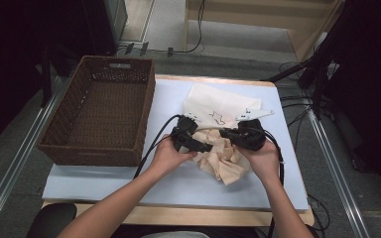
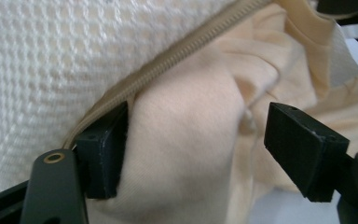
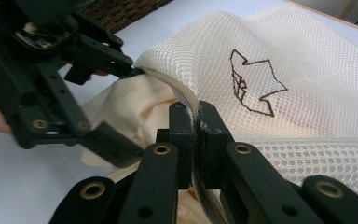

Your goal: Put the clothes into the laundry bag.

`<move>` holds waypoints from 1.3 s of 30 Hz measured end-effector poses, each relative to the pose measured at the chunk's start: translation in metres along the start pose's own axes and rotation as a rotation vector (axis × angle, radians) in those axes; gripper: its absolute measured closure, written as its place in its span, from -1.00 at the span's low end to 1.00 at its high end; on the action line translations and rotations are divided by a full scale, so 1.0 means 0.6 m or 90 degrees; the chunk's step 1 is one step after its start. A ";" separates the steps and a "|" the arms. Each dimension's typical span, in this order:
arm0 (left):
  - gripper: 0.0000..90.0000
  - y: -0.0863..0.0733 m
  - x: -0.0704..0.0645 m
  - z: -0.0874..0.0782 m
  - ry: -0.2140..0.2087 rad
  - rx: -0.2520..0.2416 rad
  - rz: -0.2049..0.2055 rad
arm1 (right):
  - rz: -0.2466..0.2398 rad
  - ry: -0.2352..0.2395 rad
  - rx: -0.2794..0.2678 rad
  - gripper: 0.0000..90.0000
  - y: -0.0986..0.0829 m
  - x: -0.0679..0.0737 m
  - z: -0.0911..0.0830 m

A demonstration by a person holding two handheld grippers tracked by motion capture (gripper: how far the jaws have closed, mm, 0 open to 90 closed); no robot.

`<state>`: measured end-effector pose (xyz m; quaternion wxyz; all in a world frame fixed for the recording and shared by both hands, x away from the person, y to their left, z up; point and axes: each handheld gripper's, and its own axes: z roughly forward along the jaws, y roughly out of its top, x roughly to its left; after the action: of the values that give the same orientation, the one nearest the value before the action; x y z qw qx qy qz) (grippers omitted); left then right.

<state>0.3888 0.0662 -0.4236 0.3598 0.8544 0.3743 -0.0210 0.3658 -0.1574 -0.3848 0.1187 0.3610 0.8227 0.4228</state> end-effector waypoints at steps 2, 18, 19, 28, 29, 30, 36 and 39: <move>-0.46 -0.004 -0.001 -0.013 -0.002 -0.003 0.006 | -0.002 0.000 -0.001 0.94 0.000 0.000 -0.001; -0.38 -0.054 -0.020 -0.082 0.003 -0.033 0.023 | 0.007 -0.003 -0.003 0.94 -0.001 -0.002 -0.003; -0.38 -0.056 -0.018 -0.086 0.004 -0.032 0.023 | 0.007 -0.004 -0.003 0.94 -0.002 -0.002 -0.003; 0.05 -0.097 -0.012 -0.088 -0.014 -0.017 0.018 | 0.008 -0.005 -0.005 0.94 -0.003 -0.005 -0.005; 0.14 -0.101 -0.011 -0.082 -0.016 -0.012 0.017 | 0.010 -0.005 -0.006 0.94 -0.003 -0.005 -0.006; 0.22 -0.103 -0.011 -0.077 -0.020 -0.010 0.021 | 0.010 -0.005 -0.006 0.94 -0.003 -0.005 -0.006; 0.79 -0.103 -0.004 -0.042 -0.011 0.006 0.028 | 0.009 -0.002 -0.009 0.94 -0.002 -0.006 -0.006; 0.96 -0.095 -0.001 -0.027 -0.019 0.014 0.028 | 0.011 -0.001 -0.008 0.94 -0.002 -0.005 -0.005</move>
<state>0.3470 0.1021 -0.4458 0.3563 0.8658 0.3502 -0.0297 0.3660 -0.1620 -0.3842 0.1181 0.3678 0.8168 0.4285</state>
